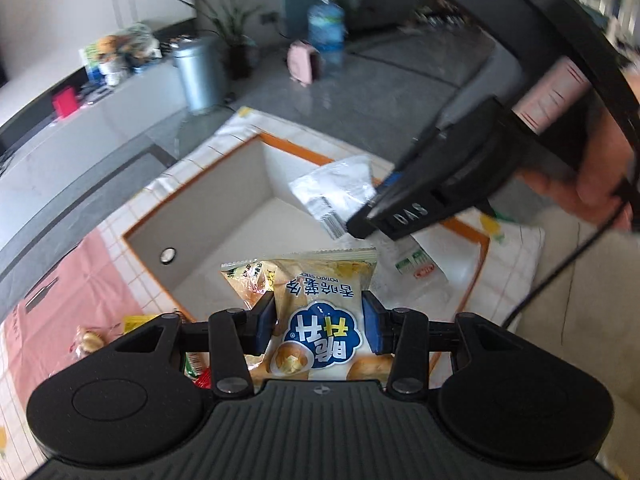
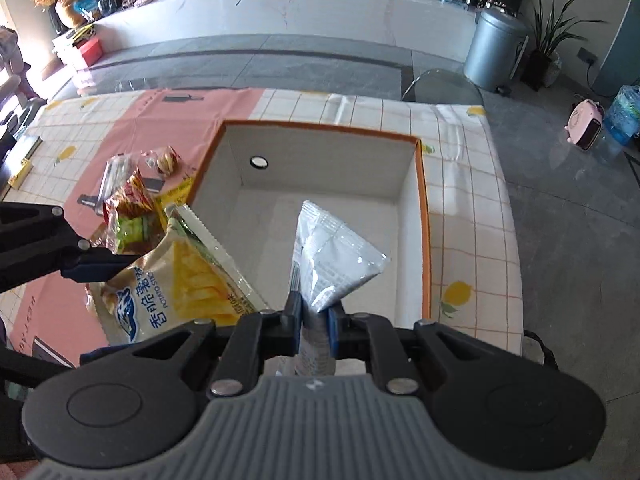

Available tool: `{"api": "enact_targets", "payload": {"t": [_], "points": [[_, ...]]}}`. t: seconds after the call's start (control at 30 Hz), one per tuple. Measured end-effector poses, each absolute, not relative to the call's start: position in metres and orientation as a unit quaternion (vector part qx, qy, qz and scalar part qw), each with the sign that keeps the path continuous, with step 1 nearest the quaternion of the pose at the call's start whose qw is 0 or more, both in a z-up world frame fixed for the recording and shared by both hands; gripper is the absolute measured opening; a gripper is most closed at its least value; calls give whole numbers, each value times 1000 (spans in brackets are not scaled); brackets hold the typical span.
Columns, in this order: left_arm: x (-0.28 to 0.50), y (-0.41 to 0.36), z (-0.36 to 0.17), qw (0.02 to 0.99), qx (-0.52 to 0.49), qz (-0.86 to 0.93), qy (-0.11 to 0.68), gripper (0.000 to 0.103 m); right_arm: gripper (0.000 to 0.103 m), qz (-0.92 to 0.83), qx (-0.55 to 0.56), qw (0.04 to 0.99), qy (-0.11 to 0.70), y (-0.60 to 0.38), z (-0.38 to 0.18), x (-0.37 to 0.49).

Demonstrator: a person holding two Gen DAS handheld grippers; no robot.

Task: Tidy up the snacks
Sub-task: 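Carry the chip bag in the left tool while the right tool carries the white packet over the box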

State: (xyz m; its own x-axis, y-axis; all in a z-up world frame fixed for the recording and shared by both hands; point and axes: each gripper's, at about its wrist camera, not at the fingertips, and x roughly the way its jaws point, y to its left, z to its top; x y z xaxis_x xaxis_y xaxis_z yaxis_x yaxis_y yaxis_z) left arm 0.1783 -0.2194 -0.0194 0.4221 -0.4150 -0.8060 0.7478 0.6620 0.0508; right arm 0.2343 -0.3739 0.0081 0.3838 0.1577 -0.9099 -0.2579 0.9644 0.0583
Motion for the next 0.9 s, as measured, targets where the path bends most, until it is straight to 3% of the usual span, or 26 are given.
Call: {"api": "enact_targets", "payload": {"t": [0.33,0.67,0.8,0.9], "points": [[189,-249,-58,755,288,-390,442,50,9,151,-54,771,616,-367,-49,263],[206,-250,-82,738,257,-393,484,51,11,153,-58,737,655,-367,-82,277],[206,-251,-84,741,255,-389,484,52,17,145,-75,736,657,-364,-87,277],[204,-251,-81,747,254,-392,474,59,20,137,-77,738,657,-362,-87,278]]}}
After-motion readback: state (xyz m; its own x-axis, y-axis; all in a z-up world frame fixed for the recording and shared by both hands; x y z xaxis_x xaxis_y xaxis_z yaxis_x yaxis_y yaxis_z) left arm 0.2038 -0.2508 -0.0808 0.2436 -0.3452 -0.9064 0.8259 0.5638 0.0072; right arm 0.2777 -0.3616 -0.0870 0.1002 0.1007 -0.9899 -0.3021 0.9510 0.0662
